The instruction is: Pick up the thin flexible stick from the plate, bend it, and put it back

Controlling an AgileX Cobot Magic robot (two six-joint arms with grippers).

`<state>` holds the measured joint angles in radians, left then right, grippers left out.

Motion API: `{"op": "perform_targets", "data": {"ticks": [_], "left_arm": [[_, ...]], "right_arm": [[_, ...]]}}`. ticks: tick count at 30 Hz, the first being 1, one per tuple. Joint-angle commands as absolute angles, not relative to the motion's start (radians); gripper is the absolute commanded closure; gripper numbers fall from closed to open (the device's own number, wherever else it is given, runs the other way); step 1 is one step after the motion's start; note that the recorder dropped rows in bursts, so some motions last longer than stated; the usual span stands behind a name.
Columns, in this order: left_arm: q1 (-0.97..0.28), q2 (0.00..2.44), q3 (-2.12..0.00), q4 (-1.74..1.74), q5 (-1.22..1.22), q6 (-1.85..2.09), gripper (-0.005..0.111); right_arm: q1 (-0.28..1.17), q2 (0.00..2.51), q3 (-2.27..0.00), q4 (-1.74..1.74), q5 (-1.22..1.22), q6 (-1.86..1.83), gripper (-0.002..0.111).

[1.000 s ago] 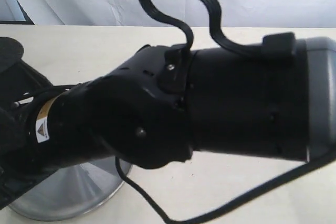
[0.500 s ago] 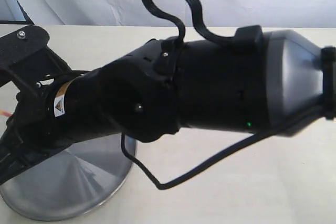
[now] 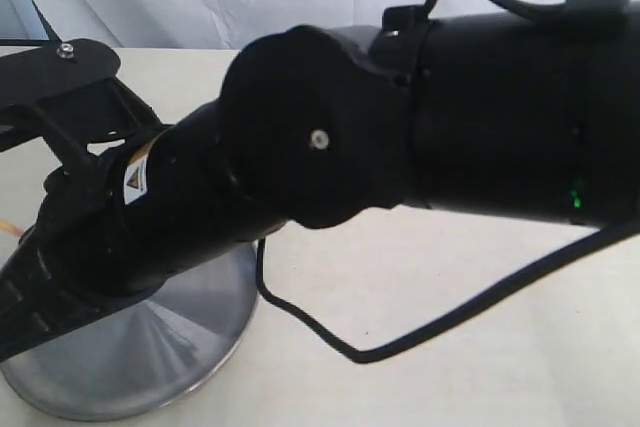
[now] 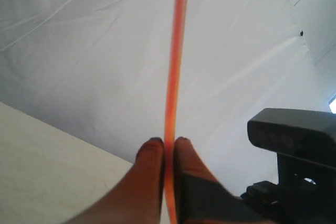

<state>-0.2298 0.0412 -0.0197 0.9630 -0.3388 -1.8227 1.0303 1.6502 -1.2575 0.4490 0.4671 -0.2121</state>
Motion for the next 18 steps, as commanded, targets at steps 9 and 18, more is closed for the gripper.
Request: {"op": "perform_targets", "data": {"ticks": [9,18], "left_arm": [[-0.230,0.036,-0.030,0.895,-0.292,-1.812,0.074],[-0.230,0.036,-0.030,0.889,-0.290,-1.786,0.107]], "right_arm": [[1.108,1.649,-1.253,0.434,0.544,-0.253,0.109],[1.108,1.629,-1.253,0.457,0.614,-0.255,0.109]]}}
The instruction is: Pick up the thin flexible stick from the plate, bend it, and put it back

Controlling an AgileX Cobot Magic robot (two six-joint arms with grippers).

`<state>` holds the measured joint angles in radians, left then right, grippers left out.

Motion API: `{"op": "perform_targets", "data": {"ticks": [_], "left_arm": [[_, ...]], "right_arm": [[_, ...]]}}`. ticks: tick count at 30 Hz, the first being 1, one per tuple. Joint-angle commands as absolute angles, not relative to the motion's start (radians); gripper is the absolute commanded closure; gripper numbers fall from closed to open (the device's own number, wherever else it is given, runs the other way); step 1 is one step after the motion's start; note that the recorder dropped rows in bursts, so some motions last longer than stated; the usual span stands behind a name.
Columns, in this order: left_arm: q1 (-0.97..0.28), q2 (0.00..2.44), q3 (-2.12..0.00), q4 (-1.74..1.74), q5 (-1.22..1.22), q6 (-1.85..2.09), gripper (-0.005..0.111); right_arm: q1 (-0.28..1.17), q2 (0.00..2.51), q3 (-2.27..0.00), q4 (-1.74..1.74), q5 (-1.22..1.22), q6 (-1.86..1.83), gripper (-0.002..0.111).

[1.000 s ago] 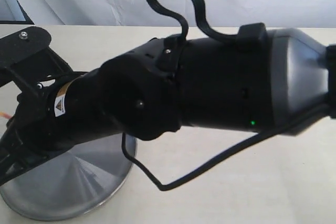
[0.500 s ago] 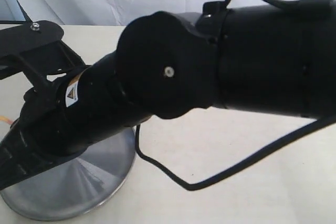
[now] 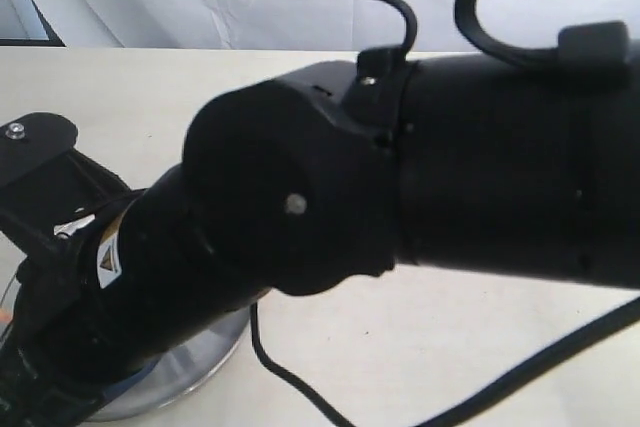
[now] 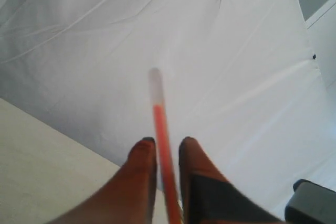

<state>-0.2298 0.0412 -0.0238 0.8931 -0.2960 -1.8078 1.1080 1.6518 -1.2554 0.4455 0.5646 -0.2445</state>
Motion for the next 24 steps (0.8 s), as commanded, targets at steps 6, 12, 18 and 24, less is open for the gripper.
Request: {"op": "perform_targets", "data": {"ticks": [6,12,18,24], "left_arm": [[-0.230,0.036,-0.030,0.919,-0.286,-1.769,0.106],[-0.230,0.036,-0.030,0.919,-0.288,-1.769,0.106],[-0.230,0.036,-0.030,0.860,-0.248,-1.769,0.102],[-0.230,0.036,-0.030,0.860,-0.247,-1.769,0.071]], "right_arm": [[1.108,1.559,-1.253,0.461,0.632,-0.259,0.109],[1.108,1.552,-1.253,0.415,0.627,-0.259,0.109],[1.106,1.640,-1.253,0.366,0.620,-0.248,0.109],[1.104,1.716,-1.253,0.323,0.542,-0.208,0.109]]}}
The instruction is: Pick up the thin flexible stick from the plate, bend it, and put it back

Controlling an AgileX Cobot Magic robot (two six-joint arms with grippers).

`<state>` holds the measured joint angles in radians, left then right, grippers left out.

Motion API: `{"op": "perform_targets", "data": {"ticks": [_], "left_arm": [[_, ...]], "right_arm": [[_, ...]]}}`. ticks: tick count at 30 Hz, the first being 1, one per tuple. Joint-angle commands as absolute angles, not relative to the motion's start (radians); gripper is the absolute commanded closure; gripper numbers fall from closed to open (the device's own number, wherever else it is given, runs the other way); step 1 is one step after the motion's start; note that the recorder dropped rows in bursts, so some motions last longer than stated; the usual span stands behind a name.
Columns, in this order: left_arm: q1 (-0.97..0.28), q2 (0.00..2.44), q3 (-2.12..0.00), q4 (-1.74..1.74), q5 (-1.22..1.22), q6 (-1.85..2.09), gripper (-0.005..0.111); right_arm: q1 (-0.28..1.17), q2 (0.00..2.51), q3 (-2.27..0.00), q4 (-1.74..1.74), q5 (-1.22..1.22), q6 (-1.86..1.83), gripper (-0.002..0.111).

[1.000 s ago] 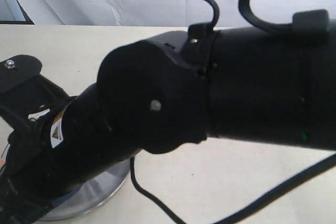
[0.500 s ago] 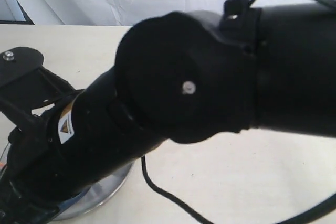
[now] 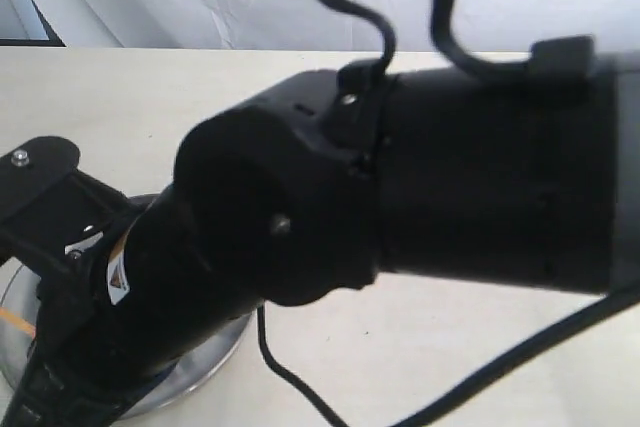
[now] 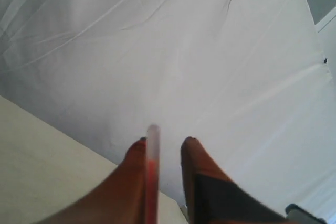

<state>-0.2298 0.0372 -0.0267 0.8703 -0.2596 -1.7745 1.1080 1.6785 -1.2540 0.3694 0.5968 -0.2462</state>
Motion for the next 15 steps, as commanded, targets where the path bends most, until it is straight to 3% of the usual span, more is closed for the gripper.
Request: {"op": "perform_targets", "data": {"ticks": [1,4,9,12,15], "left_arm": [[-0.230,0.036,-0.030,0.860,-0.247,-1.769,0.067],[-0.230,0.036,-0.030,0.862,-0.228,-1.769,0.061],[-0.230,0.036,-0.030,0.934,-0.171,-1.769,0.061],[-0.230,0.036,-0.030,0.993,-0.123,-1.769,0.067],[-0.230,0.036,-0.030,1.158,-0.075,-1.766,0.084]], "right_arm": [[1.102,1.727,-1.253,0.285,0.524,-0.171,0.109],[1.071,1.758,-1.253,0.194,0.494,-0.019,0.109],[0.961,1.826,-1.253,0.118,0.511,0.113,0.109],[0.905,1.878,-1.253,0.131,0.548,0.113,0.109],[0.890,1.916,-1.253,0.139,0.581,0.104,0.109]]}}
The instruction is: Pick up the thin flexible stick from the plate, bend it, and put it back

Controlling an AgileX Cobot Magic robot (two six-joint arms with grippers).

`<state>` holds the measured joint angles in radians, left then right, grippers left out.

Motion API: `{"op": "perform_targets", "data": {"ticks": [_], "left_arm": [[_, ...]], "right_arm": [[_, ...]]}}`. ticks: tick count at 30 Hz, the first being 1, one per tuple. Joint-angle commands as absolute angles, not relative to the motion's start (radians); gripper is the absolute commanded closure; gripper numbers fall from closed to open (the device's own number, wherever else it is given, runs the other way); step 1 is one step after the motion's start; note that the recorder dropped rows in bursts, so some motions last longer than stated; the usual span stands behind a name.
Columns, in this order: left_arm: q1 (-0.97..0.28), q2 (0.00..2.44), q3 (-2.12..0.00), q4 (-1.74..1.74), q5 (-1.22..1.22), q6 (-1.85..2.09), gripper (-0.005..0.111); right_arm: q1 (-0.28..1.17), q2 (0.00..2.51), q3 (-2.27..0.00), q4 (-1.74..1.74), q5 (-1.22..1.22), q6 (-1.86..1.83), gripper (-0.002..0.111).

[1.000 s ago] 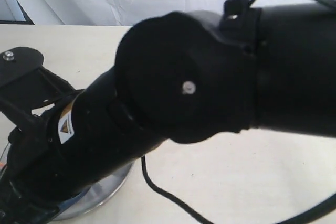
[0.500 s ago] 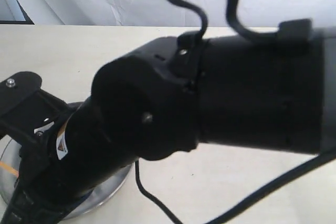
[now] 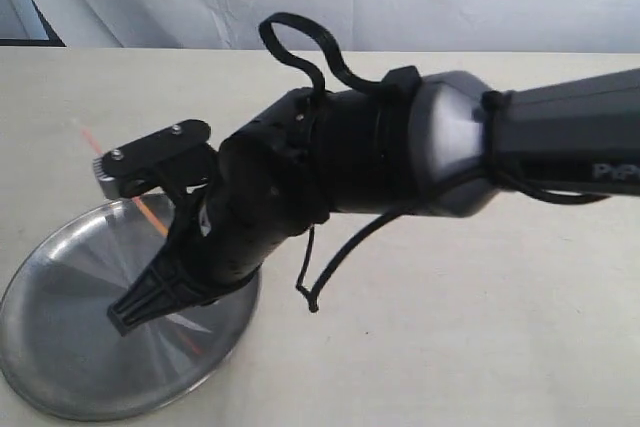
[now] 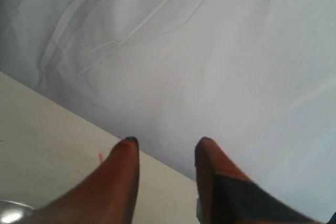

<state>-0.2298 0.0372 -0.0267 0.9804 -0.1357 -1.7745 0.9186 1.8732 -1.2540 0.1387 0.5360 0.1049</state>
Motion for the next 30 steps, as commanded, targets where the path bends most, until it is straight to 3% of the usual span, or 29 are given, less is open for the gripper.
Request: {"op": "perform_targets", "data": {"ticks": [1,2,3,9,20,26,30], "left_arm": [[-0.230,0.036,-0.030,1.241,-0.065,-1.760,0.091],[-0.230,0.036,-0.030,1.377,-0.062,-1.742,0.105],[-0.230,0.036,-0.030,1.450,-0.062,-1.739,0.107],[-0.230,0.036,-0.030,1.571,-0.062,-1.741,0.107],[-0.230,0.036,-0.003,1.564,-0.017,-1.745,0.107],[-0.230,0.036,0.000,1.555,0.016,-1.745,0.107],[-0.230,0.036,0.000,1.552,0.032,-1.745,0.107]], "right_arm": [[0.890,1.922,-1.253,0.139,0.583,0.104,0.109],[0.890,1.929,-1.253,0.139,0.572,0.091,0.109],[0.890,1.929,-1.253,0.141,0.560,0.088,0.109],[0.890,1.945,-1.255,0.225,0.439,0.021,0.109],[0.890,2.070,-1.343,0.301,0.451,0.010,0.107],[0.890,2.070,-1.343,0.297,0.424,0.010,0.070],[0.890,2.059,-1.343,0.297,0.443,0.010,0.066]]}}
